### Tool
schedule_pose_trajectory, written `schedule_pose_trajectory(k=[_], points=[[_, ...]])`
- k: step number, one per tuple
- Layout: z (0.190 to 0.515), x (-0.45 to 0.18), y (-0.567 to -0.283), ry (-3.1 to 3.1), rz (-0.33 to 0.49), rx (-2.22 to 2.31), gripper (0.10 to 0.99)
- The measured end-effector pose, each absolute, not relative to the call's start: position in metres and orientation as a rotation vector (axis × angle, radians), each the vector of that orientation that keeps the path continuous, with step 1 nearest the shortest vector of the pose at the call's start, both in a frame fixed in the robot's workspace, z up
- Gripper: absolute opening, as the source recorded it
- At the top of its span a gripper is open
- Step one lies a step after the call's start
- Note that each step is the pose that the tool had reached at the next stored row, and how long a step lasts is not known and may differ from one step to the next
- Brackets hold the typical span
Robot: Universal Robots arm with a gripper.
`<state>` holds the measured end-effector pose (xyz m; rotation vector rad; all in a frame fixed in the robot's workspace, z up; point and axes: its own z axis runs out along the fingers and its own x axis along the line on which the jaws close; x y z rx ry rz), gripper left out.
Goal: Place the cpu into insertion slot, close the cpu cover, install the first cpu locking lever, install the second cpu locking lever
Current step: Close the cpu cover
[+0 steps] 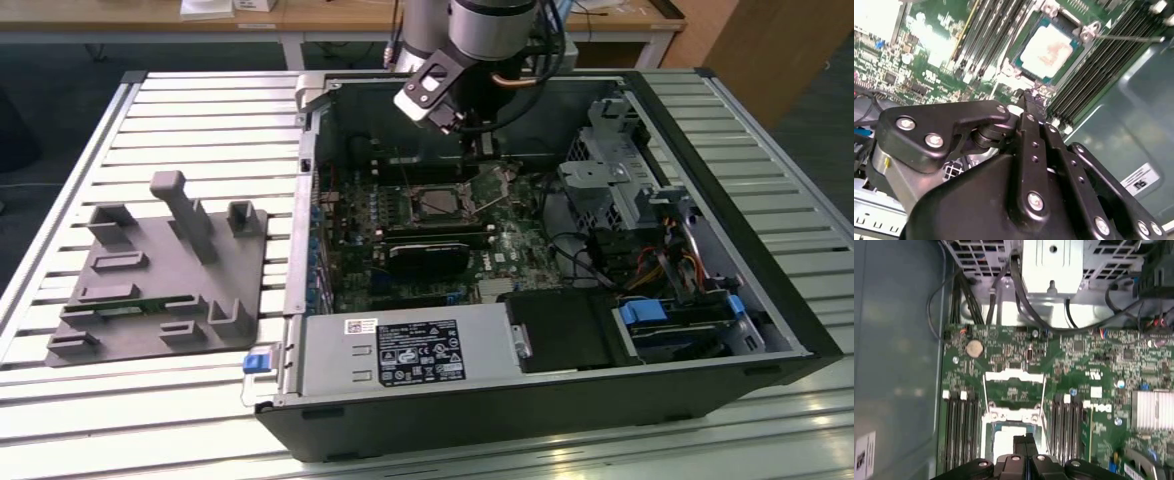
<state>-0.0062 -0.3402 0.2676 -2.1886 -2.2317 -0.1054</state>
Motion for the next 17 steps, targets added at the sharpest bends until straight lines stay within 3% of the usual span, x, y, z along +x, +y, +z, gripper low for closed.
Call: schedule_pose_trajectory(k=[17], points=[[0.261, 0.028, -0.334, -2.241, -0.084, -2.153, 0.114]])
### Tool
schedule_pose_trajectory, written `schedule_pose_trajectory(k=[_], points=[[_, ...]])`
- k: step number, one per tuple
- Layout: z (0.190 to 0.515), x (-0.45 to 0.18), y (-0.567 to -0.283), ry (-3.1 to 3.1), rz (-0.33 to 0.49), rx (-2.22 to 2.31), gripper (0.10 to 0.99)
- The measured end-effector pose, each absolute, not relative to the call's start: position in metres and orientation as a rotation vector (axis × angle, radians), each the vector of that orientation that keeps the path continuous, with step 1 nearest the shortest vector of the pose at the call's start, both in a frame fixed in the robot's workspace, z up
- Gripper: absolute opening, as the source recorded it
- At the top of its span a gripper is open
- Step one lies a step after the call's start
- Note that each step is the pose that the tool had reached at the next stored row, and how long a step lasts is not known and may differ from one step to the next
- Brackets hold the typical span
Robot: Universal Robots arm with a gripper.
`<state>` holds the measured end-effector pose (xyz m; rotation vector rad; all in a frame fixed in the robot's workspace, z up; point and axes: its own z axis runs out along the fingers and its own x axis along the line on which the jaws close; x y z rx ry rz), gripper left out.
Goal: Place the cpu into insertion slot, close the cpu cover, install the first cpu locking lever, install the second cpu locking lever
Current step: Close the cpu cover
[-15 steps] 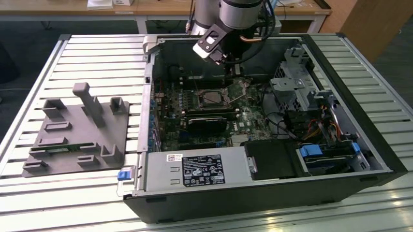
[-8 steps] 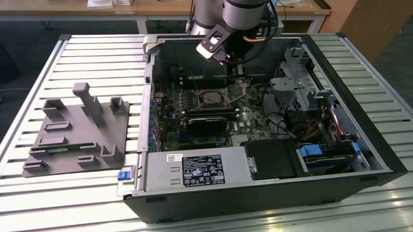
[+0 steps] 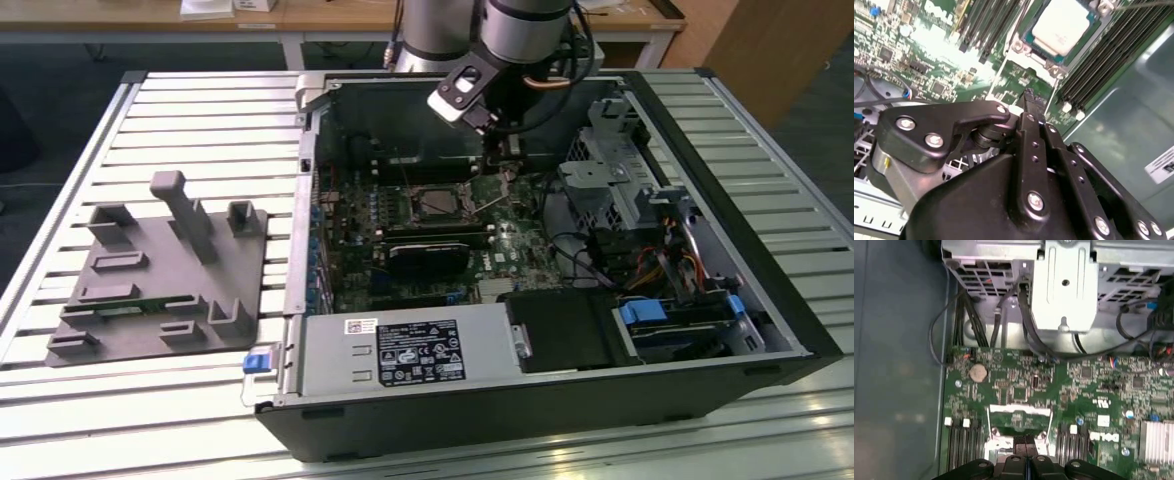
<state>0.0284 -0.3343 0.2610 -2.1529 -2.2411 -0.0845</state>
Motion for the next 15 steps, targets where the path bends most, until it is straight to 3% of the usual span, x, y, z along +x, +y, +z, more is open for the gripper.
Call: schedule_pose_trajectory(k=[15], points=[[0.256, 0.056, -0.327, -2.237, -0.072, -2.150, 0.114]])
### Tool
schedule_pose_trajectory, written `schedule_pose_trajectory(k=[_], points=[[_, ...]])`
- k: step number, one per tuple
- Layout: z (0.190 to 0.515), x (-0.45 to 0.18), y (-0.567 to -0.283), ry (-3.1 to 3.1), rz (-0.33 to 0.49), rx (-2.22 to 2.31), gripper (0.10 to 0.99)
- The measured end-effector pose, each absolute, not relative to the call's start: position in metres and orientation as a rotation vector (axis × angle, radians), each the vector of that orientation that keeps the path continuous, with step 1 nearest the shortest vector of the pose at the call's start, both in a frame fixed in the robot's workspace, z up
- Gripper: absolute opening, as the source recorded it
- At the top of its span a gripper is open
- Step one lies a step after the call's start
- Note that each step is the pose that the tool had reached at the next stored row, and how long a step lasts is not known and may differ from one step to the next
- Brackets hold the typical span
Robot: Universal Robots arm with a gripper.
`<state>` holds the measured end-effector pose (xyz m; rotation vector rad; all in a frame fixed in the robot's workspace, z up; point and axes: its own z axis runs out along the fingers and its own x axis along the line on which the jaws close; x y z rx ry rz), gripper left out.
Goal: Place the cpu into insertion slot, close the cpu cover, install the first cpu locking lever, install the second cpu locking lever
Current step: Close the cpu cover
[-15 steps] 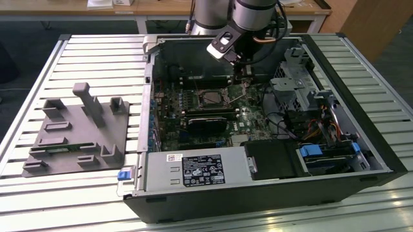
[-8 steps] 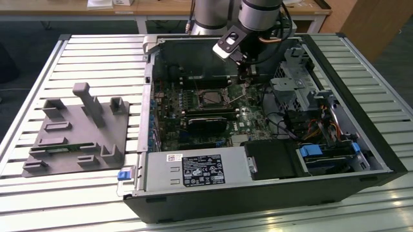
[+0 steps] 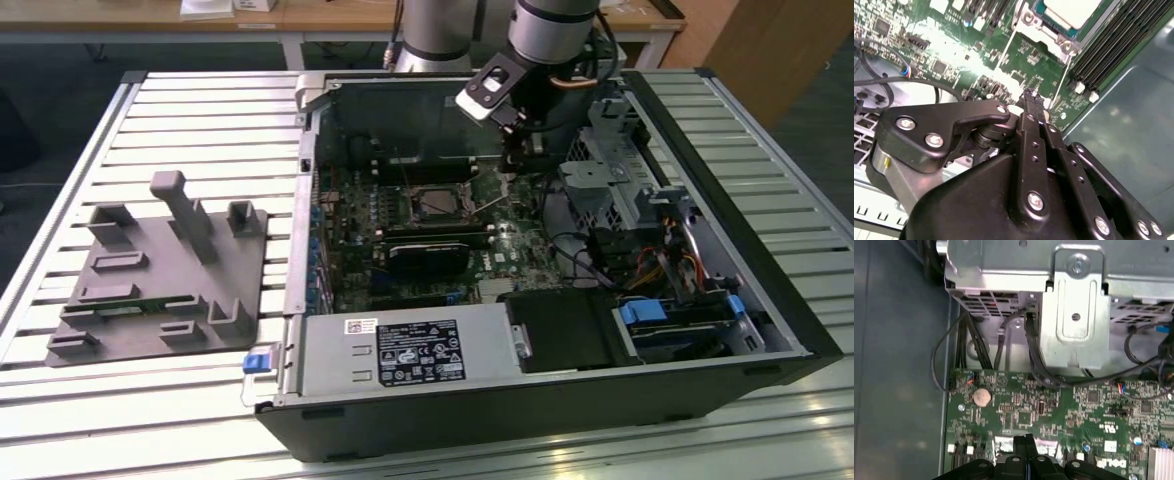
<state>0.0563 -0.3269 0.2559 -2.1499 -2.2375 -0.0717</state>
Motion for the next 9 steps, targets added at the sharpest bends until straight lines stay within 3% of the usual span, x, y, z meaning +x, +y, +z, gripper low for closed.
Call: schedule_pose_trajectory(k=[9], points=[[0.252, 0.069, -0.326, -2.236, -0.058, -2.149, 0.114]])
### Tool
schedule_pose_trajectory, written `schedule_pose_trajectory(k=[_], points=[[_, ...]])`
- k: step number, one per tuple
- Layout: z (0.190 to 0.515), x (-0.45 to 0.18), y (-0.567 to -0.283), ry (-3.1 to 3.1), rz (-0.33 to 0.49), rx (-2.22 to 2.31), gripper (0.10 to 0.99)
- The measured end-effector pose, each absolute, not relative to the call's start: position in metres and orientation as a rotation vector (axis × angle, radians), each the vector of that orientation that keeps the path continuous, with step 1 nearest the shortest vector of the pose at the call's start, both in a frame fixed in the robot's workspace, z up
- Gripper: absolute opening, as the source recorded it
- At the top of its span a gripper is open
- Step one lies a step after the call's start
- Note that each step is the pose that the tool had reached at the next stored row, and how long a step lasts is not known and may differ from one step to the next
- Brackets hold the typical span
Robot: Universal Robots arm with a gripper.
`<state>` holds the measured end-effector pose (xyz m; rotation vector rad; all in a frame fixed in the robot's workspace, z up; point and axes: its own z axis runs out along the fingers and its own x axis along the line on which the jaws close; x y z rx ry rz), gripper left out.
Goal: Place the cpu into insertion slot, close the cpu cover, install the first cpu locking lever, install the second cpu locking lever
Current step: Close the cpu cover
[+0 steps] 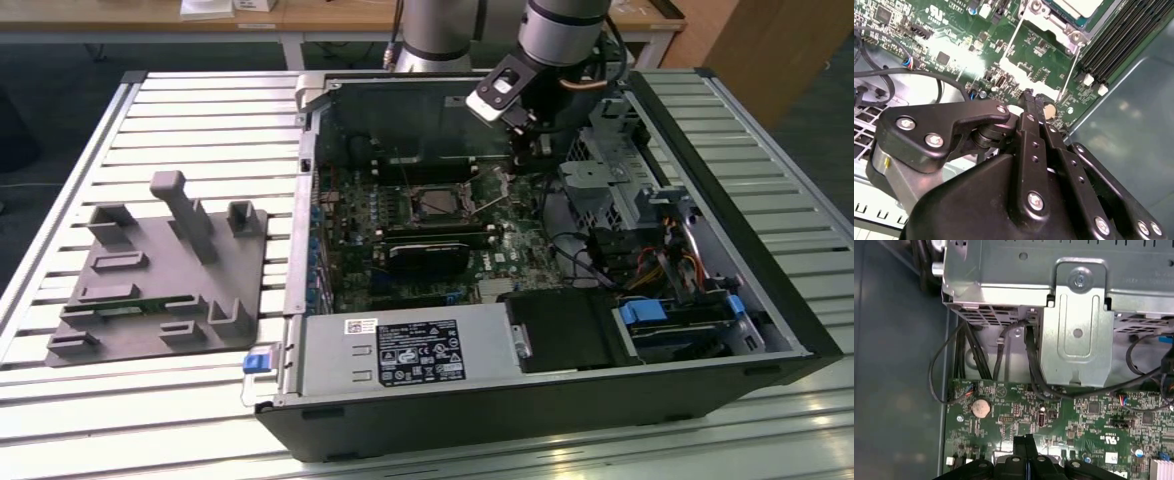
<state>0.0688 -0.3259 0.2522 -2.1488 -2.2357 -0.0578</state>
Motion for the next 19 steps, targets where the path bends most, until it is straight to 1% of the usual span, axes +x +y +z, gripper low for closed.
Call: schedule_pose_trajectory(k=[19], points=[[0.239, 0.078, -0.324, -2.228, -0.038, -2.142, 0.114]])
